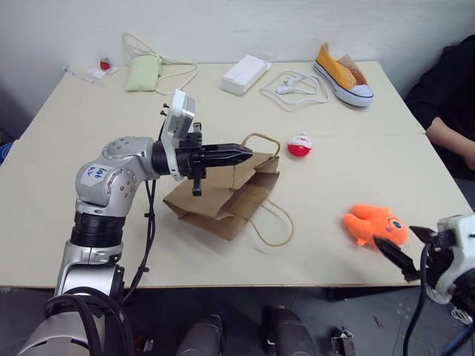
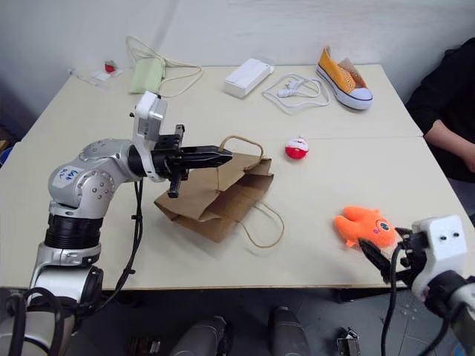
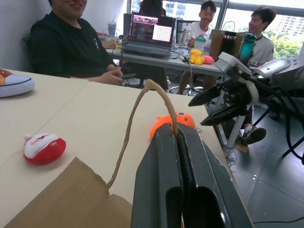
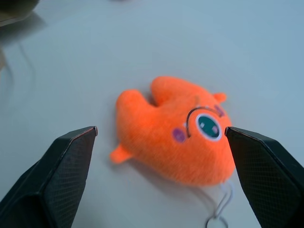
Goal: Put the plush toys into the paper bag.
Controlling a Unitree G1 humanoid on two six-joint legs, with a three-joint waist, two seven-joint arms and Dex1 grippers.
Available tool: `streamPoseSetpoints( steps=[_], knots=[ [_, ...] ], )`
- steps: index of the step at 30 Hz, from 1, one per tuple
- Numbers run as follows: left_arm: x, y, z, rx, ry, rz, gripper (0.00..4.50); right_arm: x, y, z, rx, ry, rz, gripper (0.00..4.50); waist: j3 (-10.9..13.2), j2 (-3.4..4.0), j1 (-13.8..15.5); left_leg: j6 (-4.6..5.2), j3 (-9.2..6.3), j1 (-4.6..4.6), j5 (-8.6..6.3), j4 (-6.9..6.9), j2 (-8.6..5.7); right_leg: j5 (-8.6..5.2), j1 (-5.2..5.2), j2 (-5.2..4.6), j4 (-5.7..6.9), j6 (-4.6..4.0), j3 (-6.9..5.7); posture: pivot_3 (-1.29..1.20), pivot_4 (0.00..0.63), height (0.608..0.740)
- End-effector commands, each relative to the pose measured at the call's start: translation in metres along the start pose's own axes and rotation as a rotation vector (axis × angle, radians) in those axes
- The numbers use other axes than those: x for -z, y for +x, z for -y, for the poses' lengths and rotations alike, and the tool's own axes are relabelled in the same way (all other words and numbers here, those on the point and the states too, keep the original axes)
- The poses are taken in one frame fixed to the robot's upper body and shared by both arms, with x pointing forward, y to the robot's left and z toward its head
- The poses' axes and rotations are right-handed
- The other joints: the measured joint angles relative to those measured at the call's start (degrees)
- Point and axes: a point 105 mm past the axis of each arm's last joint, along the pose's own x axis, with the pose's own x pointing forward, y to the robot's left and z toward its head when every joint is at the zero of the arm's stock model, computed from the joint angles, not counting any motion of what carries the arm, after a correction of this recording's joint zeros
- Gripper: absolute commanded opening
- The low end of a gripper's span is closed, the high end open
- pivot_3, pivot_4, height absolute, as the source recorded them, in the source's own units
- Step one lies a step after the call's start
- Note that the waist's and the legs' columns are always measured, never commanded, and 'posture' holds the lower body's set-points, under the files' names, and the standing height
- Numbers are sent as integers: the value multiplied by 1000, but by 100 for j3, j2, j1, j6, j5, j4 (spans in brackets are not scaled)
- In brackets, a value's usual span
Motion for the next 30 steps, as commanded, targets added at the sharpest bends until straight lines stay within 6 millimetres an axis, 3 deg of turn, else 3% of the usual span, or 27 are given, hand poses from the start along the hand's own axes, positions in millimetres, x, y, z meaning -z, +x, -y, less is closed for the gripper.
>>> streamPoseSetpoints(
  steps=[1,3,6,11,14,17,20,23,30],
  knots=[
    [-14,2,2,9,57,8,0,14,16,10,59,15,-48,4456,0,0,8,0,-3,-2,0,-1,0,0,0,0,-2,0,-2,0,150,740],
    [-14,2,2,7,60,5,0,28,26,13,74,19,-97,4456,0,0,-1,0,-4,-3,0,-2,1,-1,-1,0,-3,-1,-2,0,150,740],
    [-14,1,2,2,64,2,0,32,34,13,70,47,-77,3870,0,0,-7,0,-3,-3,0,-2,1,0,-1,1,-5,-1,-2,0,150,740],
    [-14,-2,3,-12,69,-1,0,17,32,0,10,34,2,2155,-1,-1,-7,0,-4,-2,0,-1,2,0,2,2,-5,-1,-2,0,150,740],
    [-15,-2,3,-22,73,3,0,6,25,-19,-93,1,24,1192,-1,-1,-5,0,-5,-2,0,-2,4,0,1,4,-6,-1,-3,0,150,740],
    [-14,1,6,-17,83,1,0,-30,17,-79,-422,-40,136,454,0,1,-28,0,-5,-3,0,-2,3,0,1,3,-6,-1,-2,0,150,740],
    [-12,6,12,16,92,-9,0,-58,21,-124,-642,2,211,301,3,-3,-110,-8,-5,-1,-2,-1,16,0,1,14,-5,-1,-1,0,150,740],
    [-11,10,16,39,103,-10,0,-78,44,-149,-717,-7,212,301,3,-3,-127,-11,-9,0,-1,-2,16,-2,-1,13,-4,-4,-5,0,150,740],
    [-14,16,22,74,110,-3,0,-81,93,-180,-738,-183,68,300,3,-3,-51,-8,-15,-34,-1,-1,9,-2,-28,7,-16,-5,-14,0,150,740]
  ],
)
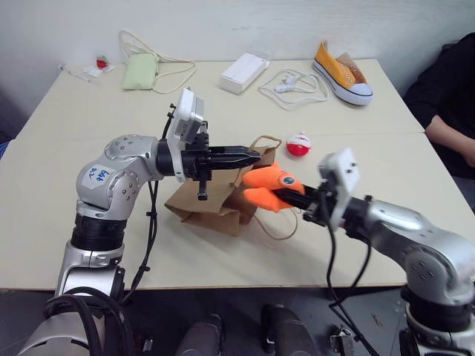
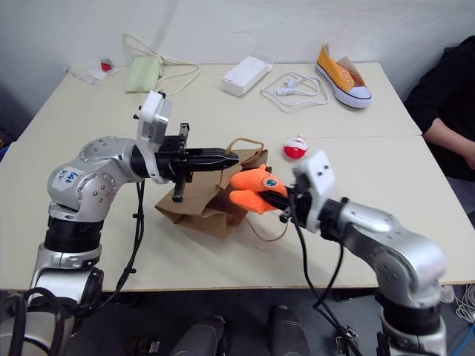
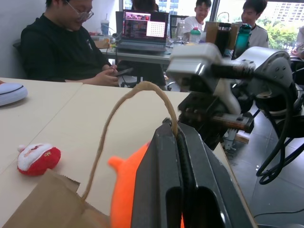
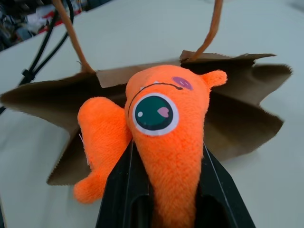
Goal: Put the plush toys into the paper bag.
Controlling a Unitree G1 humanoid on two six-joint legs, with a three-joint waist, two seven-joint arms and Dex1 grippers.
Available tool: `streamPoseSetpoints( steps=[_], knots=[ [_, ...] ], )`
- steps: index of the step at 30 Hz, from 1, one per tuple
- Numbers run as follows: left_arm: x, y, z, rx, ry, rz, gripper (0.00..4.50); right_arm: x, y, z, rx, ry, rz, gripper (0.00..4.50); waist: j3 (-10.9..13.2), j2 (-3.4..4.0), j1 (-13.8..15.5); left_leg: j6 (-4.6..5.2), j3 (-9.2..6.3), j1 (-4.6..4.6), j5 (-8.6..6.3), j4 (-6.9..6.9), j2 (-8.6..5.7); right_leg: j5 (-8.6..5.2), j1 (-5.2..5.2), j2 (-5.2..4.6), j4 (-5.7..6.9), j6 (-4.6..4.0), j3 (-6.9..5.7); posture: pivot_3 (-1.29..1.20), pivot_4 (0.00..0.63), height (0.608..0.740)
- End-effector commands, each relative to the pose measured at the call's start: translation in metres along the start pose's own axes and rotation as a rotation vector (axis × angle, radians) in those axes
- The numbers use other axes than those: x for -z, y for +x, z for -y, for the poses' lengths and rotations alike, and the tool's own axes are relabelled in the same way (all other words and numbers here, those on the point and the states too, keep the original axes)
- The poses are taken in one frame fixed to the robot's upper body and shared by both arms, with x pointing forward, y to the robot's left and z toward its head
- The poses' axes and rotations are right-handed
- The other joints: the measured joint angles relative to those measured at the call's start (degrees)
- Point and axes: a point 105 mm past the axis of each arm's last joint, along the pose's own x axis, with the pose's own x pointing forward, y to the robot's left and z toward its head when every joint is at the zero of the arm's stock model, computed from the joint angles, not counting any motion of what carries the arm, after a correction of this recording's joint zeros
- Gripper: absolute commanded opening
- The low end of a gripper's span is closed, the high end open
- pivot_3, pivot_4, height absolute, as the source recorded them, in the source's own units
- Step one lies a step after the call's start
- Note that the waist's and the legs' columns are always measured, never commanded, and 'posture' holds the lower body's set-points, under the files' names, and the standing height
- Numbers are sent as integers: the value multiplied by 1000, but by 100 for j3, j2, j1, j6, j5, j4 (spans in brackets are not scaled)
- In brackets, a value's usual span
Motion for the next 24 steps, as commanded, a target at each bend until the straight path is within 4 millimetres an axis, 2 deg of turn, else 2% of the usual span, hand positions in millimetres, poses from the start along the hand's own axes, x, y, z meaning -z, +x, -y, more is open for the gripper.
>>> streamPoseSetpoints(
  steps=[1,5,9,14,17,24],
  knots=[
    [-10,5,9,45,51,12,0,0,18,3,2,-102,-67,299,0,0,7,0,0,-5,0,2,1,0,-4,1,-1,0,-2,0,150,740],
    [-9,5,10,48,53,9,0,-12,33,2,-22,-200,-80,297,0,0,2,1,-4,-39,0,14,-1,1,-30,0,1,1,-9,0,150,740],
    [-7,5,9,49,53,7,0,-25,42,-8,-82,-281,-61,296,0,0,-26,0,-4,-39,0,14,0,1,-31,1,3,1,-10,0,150,740],
    [-7,5,8,50,51,23,0,-31,52,-22,-153,-298,-35,296,0,0,-35,1,-5,-40,0,14,-1,1,-30,0,2,1,-10,0,150,740],
    [-10,5,6,56,50,36,0,-26,69,-24,-163,-275,-25,296,0,0,-94,0,-5,-39,0,14,0,1,-30,1,5,1,-11,0,150,740],
    [-20,4,-3,21,72,64,0,-4,106,-10,-61,-226,2,296,0,0,-171,-2,-2,-38,1,15,-1,1,-40,2,44,0,-7,0,150,740]
  ],
)
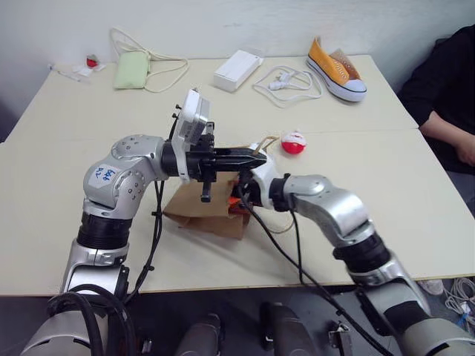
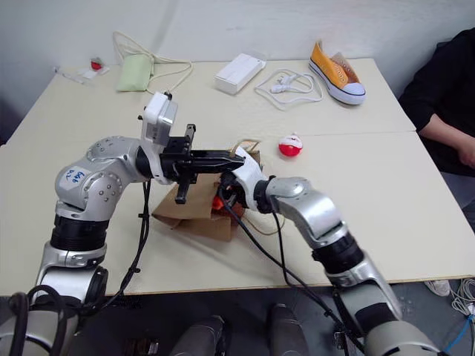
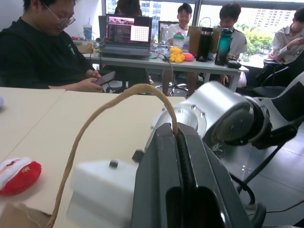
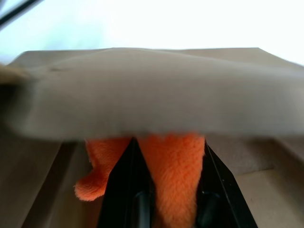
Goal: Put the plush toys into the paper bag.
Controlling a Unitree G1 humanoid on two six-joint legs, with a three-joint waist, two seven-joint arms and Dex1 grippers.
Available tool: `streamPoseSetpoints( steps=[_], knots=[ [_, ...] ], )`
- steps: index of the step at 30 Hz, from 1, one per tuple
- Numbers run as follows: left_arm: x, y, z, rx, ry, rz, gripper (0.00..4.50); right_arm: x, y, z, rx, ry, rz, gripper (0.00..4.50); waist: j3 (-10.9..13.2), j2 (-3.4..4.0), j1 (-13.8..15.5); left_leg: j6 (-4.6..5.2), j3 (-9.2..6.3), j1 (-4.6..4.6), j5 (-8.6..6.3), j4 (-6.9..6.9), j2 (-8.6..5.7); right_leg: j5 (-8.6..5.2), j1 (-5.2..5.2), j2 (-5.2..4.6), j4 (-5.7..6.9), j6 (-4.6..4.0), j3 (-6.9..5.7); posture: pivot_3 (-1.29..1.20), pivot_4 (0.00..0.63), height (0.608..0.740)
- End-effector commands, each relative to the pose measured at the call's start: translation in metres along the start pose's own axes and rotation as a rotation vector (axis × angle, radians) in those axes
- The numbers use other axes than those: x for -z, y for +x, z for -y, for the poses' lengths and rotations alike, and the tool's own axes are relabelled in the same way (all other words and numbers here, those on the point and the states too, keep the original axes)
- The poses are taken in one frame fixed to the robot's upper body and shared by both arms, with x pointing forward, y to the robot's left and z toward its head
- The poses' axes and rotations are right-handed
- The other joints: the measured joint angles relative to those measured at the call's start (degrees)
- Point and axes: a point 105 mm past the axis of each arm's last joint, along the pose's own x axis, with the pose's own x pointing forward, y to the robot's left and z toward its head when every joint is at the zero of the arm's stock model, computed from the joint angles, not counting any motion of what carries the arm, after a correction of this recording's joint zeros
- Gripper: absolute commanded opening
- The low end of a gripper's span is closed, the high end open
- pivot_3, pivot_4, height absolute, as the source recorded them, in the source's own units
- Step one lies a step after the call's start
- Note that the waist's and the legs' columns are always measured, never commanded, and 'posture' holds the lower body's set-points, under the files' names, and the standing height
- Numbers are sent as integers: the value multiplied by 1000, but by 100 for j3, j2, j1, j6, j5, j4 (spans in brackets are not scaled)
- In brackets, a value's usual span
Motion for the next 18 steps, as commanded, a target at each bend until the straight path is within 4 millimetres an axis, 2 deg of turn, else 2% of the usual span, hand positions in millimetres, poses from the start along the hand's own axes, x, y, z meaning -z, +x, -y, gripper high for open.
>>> streamPoseSetpoints(
  steps=[1,5,7,11,14,16,17,18],
  knots=[
    [-17,-2,-4,-26,69,44,0,-3,10,5,55,-44,62,296,0,0,-25,-1,0,-2,0,0,0,0,-2,0,0,0,0,0,150,740],
    [-19,-5,-10,-65,74,45,0,1,13,8,67,1,100,296,0,0,-77,-1,-1,-2,1,2,-1,0,-1,0,1,0,-1,0,150,740],
    [-19,-6,-12,-73,75,44,0,3,13,8,64,16,95,1044,0,0,-96,-1,-2,-2,1,2,-1,0,-1,0,2,0,-1,0,150,740],
    [-18,-8,-14,-93,75,43,0,-12,-2,-6,-25,41,165,2465,0,0,-100,-2,-2,-2,1,-1,0,0,-3,1,3,0,-1,0,150,740],
    [-17,-13,-20,-128,41,67,0,-19,-20,-17,-75,91,207,3507,0,0,-98,-1,-2,-5,1,0,0,0,-5,0,2,0,1,0,150,740],
    [-15,-19,-25,-163,-6,90,0,-14,-32,-21,-81,56,182,4219,0,0,-91,-1,-2,-4,1,0,0,0,-5,0,4,0,0,0,150,740],
    [-15,-21,-27,-175,-16,92,0,-13,-38,-21,-71,46,171,4473,0,0,-86,-1,-2,-4,1,1,0,0,-4,0,4,0,0,0,150,740],
    [-14,-24,-29,-186,-18,86,0,-13,-45,-18,-52,53,169,4473,0,0,-83,-1,-2,-4,1,1,-1,0,-4,0,4,0,0,0,150,740]
  ],
)
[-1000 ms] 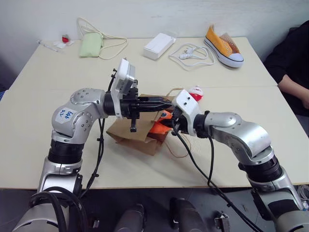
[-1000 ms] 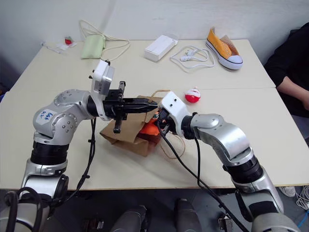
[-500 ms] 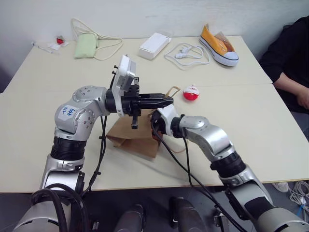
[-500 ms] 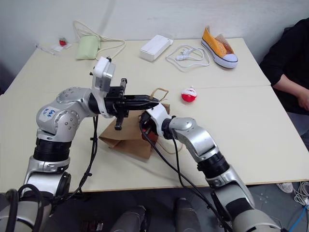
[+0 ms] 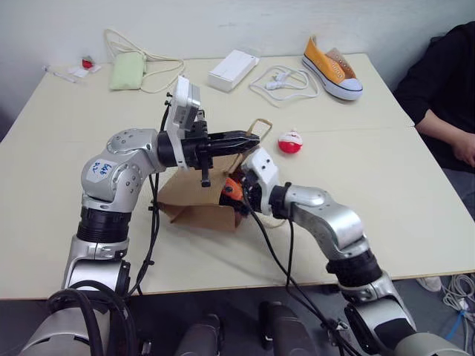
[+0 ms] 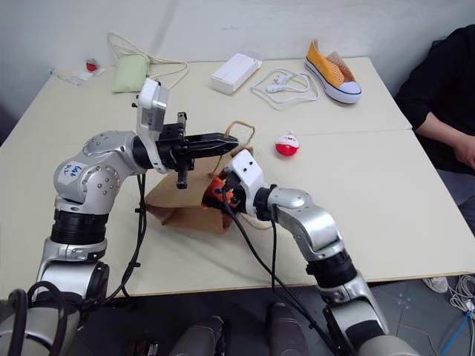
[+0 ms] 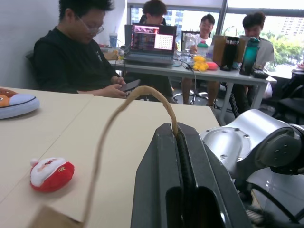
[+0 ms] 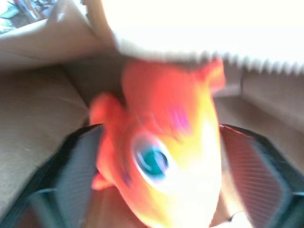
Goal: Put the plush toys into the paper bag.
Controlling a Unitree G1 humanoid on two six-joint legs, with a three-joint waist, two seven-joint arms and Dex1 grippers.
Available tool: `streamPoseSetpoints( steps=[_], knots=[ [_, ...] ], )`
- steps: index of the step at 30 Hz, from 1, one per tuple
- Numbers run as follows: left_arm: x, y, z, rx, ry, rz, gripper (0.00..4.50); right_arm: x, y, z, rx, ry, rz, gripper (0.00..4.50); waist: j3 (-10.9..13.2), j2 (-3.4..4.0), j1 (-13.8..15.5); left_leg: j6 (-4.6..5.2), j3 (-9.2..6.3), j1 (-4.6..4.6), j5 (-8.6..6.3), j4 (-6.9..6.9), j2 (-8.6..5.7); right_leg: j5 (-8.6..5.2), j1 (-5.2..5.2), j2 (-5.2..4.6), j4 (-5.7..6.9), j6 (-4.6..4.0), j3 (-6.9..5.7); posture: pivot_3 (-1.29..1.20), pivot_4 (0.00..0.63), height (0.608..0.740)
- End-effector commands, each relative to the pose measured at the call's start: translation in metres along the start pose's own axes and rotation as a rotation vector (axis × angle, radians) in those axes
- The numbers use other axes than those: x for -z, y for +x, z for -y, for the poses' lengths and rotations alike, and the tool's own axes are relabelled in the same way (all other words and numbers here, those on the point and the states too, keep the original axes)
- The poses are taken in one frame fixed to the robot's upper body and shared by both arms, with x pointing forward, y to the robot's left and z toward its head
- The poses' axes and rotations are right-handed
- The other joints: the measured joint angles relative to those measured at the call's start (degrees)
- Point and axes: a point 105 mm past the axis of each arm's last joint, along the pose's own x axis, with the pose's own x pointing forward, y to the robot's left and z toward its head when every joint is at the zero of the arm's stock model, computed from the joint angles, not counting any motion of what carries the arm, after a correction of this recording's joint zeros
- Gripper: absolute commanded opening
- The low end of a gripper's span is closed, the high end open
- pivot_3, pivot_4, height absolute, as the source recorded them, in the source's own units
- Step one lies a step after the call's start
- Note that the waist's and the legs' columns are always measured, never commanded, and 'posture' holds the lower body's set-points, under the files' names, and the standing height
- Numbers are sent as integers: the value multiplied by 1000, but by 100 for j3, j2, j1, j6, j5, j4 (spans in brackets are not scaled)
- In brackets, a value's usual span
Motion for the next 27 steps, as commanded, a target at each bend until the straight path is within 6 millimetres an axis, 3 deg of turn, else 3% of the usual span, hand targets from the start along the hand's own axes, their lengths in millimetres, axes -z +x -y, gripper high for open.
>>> streamPoseSetpoints(
  steps=[1,4,7,11,13,18,23,27],
  knots=[
    [-11,-10,-7,-42,10,25,0,-18,-27,1,36,-13,52,4473,0,0,8,0,0,-1,0,1,-1,0,1,-1,0,0,0,0,150,740],
    [-11,-22,-8,-68,21,-5,0,-38,-65,16,156,76,159,4473,0,0,11,0,0,-3,0,2,-2,0,-1,-2,1,0,1,0,150,740],
    [-15,-33,-10,-110,15,-1,0,-46,-105,21,242,102,189,4473,0,0,17,0,-1,-2,0,-3,0,0,-1,-2,0,0,1,0,150,740],
    [-17,-36,-5,-114,19,-8,0,-34,-145,44,423,122,136,4473,0,0,74,1,0,-3,0,-5,-1,0,1,-3,-2,0,3,0,150,740],
    [-16,-36,-2,-111,28,-18,0,-26,-154,61,514,132,102,4473,0,0,93,2,5,0,0,-3,-3,0,3,-5,0,0,7,0,150,740],
    [-13,-39,-6,-141,42,-30,0,-5,-144,113,671,103,23,4473,0,0,103,1,20,11,2,0,-3,0,2,-4,0,0,17,0,150,740],
    [-12,-36,-9,-151,60,-28,0,-16,-89,163,751,93,75,4473,0,0,-12,-1,23,8,7,0,-5,0,-7,-5,6,-1,18,0,150,740],
    [-11,-34,-9,-147,69,-26,0,-13,-63,195,862,125,43,4473,0,0,-51,-4,24,-5,10,-6,-4,-2,-35,-7,42,-4,13,0,150,740]
  ],
)
